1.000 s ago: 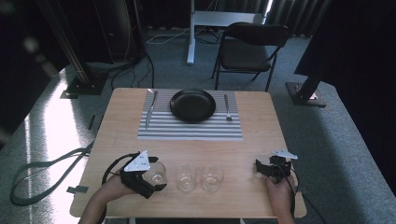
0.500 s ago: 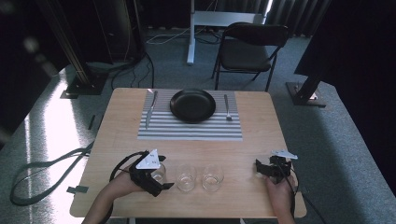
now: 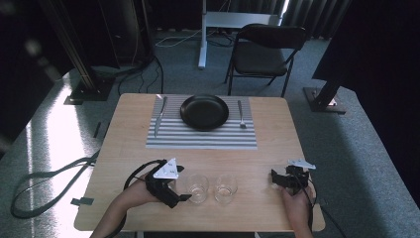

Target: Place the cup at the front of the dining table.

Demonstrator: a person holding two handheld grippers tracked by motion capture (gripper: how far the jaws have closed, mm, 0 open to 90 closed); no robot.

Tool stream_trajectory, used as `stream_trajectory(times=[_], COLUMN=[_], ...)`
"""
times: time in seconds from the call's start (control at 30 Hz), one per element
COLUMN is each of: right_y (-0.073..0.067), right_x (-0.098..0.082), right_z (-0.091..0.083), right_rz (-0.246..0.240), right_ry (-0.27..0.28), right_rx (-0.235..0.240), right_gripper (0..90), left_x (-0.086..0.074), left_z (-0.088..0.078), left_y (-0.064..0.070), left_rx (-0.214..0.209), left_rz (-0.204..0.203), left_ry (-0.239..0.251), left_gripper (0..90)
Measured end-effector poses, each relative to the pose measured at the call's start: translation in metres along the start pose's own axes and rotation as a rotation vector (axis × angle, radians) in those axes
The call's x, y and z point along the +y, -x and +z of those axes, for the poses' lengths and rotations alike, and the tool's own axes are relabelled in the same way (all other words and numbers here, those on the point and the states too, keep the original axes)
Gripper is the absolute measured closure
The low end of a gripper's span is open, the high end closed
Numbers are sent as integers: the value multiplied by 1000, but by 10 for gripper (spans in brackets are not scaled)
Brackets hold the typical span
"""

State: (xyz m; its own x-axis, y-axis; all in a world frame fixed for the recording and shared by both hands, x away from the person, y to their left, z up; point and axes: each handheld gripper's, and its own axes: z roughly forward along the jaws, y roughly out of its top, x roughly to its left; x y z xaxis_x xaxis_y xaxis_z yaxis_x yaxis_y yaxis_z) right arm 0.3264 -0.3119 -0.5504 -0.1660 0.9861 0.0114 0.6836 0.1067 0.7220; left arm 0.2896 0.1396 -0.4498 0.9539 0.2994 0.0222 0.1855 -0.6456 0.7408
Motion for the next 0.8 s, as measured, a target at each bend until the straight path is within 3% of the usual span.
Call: stream_trajectory(times=[0.37, 0.8], right_y=[0, 0], right_x=[0, 0], right_z=[0, 0], right_rz=[-1, -1], right_ry=[0, 0], right_rx=[0, 0], right_gripper=[121, 121], left_x=[16, 31], left_z=[10, 34], left_y=[2, 6], left_rx=[-25, -62], left_rz=[24, 47], left_ry=[0, -27], left_gripper=[58, 58])
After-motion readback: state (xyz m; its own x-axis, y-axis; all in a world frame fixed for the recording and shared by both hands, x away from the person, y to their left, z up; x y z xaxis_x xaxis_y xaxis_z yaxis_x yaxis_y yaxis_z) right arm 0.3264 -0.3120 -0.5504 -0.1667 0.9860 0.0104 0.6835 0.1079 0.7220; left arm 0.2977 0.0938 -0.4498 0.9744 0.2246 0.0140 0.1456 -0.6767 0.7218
